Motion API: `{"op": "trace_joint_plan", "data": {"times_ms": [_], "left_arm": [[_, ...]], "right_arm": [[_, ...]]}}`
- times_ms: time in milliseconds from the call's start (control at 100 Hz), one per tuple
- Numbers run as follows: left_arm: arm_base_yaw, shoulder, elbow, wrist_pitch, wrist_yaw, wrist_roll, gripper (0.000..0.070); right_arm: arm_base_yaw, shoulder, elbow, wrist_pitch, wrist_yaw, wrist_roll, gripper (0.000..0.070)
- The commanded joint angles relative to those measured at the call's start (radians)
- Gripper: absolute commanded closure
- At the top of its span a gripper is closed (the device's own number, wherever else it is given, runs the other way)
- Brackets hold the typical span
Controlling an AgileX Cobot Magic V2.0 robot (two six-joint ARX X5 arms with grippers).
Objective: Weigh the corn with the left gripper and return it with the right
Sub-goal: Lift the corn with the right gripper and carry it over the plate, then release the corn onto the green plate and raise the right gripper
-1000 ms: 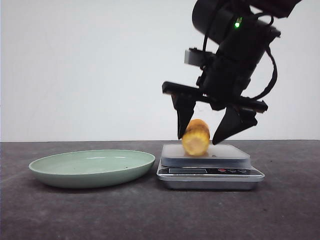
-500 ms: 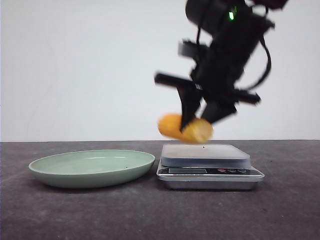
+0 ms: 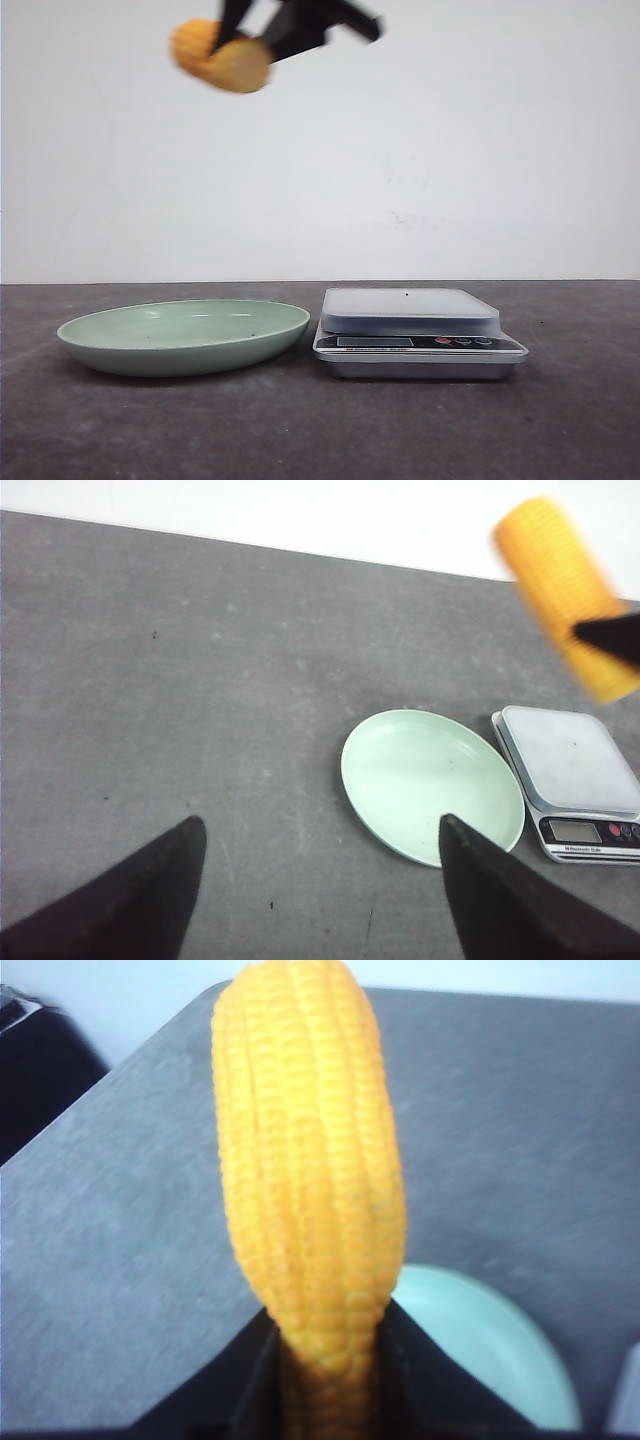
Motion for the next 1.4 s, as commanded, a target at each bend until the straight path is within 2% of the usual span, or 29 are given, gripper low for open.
{"op": "trace_joint_plan", "data": {"times_ms": [0, 290, 420, 550, 700, 760, 870, 930, 1030, 1110, 1290, 1390], "left_arm": [[-0.005, -0.001, 0.008, 0.005, -0.002, 0.005, 0.0275], [-0.005, -0.001, 0.008, 0.003, -0.003, 0.002, 0.0276], [-0.005, -0.001, 0.008, 0.003, -0.003, 0.002, 0.0275], [-0.005, -0.001, 0.008, 0.003, -0.003, 0.002, 0.0276], [-0.005, -0.001, 0.008, -0.002, -0.003, 0.006, 0.0275], [-0.005, -0.001, 0.008, -0.004, -0.003, 0.008, 0.0275], [-0.005, -0.001, 0.008, -0.004, -0.003, 0.011, 0.0275], [-0.005, -0.001, 0.008, -0.004, -0.003, 0.014, 0.0275], [-0.005, -0.001, 0.008, -0.003, -0.003, 0.015, 0.0275], [-0.005, -0.001, 0.008, -0.002, -0.003, 0.023, 0.0275], [-0.005, -0.001, 0.008, 0.005, -0.003, 0.022, 0.0275], [-0.005, -0.001, 0.008, 0.005, -0.003, 0.022, 0.0275]], "right_arm": [[0.02, 0.06, 0.011, 0.018, 0.013, 0.065, 0.07], [0.034, 0.238, 0.011, 0.024, 0.095, 0.201, 0.07], [0.034, 0.278, 0.011, 0.019, 0.112, 0.207, 0.07], [0.036, 0.316, 0.011, -0.013, 0.117, 0.255, 0.07], [0.04, 0.328, 0.011, -0.017, 0.122, 0.255, 0.0696], [0.042, 0.328, 0.011, -0.012, 0.135, 0.255, 0.0631], [0.041, 0.328, 0.011, -0.002, 0.134, 0.255, 0.0304], [0.042, 0.328, 0.011, -0.001, 0.132, 0.251, 0.0204], [0.042, 0.328, 0.011, 0.002, 0.123, 0.24, 0.0195], [0.039, 0.315, 0.011, 0.002, 0.108, 0.193, 0.0195], [-0.013, 0.183, 0.013, -0.044, 0.105, 0.052, 0.0195], [-0.066, 0.045, 0.013, -0.108, 0.117, -0.06, 0.0195]]}}
